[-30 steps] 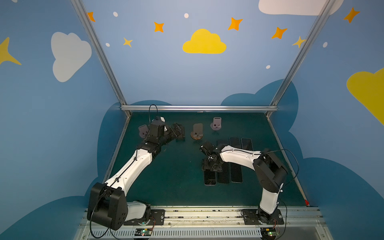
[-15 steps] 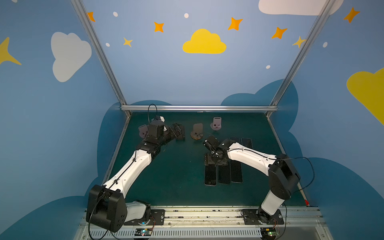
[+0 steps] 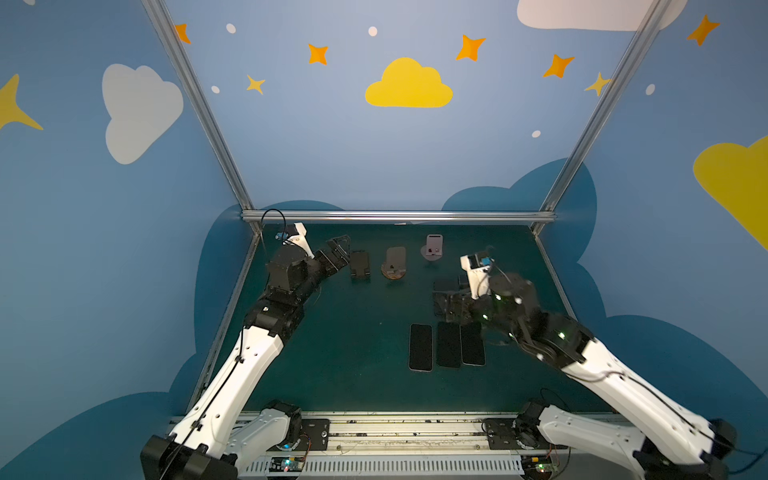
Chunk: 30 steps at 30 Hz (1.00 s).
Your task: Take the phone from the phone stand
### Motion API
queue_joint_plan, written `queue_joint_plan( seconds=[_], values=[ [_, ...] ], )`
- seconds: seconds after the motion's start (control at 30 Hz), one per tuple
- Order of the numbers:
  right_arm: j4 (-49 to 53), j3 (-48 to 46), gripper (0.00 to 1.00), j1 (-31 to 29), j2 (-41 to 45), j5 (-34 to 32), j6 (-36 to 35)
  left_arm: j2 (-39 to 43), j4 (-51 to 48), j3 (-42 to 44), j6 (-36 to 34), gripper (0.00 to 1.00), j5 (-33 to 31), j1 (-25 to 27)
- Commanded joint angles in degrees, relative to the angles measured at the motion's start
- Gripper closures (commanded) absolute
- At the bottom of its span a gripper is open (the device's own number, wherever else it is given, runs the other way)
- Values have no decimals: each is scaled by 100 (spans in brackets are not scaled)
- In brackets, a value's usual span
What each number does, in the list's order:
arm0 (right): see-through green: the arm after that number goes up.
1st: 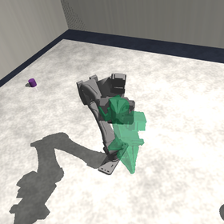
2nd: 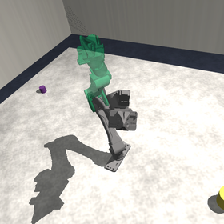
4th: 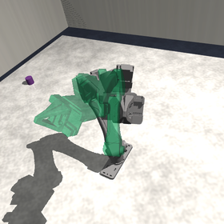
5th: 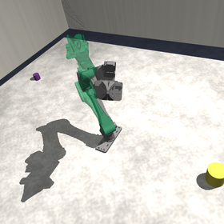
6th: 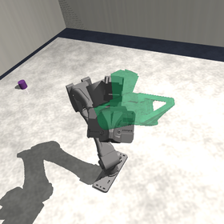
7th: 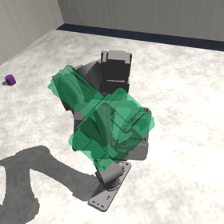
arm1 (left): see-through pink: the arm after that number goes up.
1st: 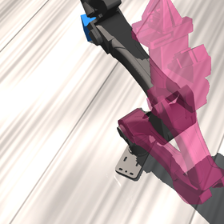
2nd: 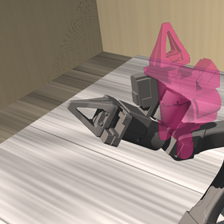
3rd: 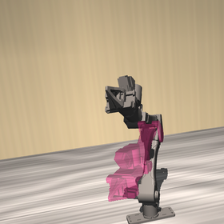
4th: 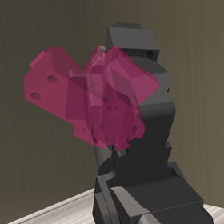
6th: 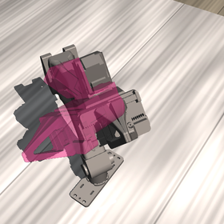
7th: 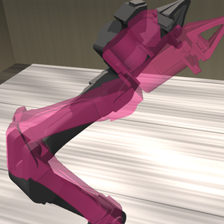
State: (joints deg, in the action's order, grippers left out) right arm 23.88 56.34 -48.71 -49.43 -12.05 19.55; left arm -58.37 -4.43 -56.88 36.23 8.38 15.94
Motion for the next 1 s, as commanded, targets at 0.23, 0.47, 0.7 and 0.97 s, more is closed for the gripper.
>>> queue_joint_plan(
  seconds=[0.23,0.47,0.7,0.97],
  values=[
    [-1933,-1392,11,154,783,-3082,-1364,1025,-1458,165,-549,0,-1577,543],
    [-2089,-1551,11,504,820,-3510,-1361,2178,-99,1585,-786,0,-3313,576],
    [-3571,-2600,11,1122,881,-1829,-2709,2174,1515,2824,-2206,0,-3812,572],
    [-3562,-3000,11,1188,806,-591,-4231,902,2829,3730,-3570,0,-3880,446]
  ],
)
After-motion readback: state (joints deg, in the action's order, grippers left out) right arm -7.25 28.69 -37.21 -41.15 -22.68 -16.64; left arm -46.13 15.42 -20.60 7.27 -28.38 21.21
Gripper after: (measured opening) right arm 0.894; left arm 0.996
